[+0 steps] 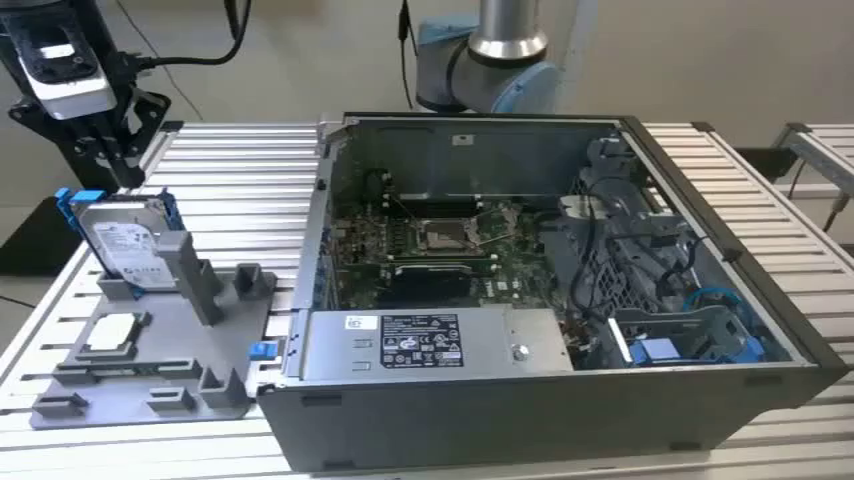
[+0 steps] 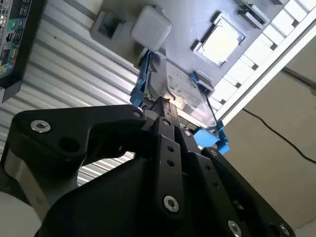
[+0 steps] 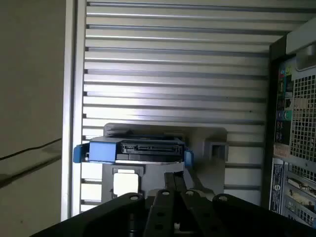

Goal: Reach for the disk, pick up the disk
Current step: 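Reach for the disk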

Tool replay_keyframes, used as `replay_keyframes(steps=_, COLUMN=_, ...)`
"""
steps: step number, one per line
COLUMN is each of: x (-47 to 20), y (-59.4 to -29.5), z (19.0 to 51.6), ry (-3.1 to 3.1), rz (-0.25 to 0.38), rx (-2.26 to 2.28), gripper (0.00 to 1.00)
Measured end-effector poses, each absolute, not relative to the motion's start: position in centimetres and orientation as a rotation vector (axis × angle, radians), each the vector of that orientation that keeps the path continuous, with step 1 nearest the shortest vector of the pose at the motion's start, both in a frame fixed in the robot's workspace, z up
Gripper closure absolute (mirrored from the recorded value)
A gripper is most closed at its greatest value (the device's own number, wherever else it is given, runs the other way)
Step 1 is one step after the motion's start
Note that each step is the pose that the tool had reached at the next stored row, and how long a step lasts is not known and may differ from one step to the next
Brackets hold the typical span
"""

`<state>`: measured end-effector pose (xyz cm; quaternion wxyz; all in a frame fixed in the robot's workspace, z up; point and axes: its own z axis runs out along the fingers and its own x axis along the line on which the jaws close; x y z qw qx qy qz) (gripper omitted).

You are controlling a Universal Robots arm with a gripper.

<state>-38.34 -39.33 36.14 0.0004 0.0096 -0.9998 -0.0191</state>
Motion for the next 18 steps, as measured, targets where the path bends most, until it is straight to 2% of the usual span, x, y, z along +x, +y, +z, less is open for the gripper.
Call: replay_keyframes(steps=18, x=-38.75, y=-38.68, z=36.12, ry=-3.140, rz=-0.060, rx=0.030, gripper=1.00)
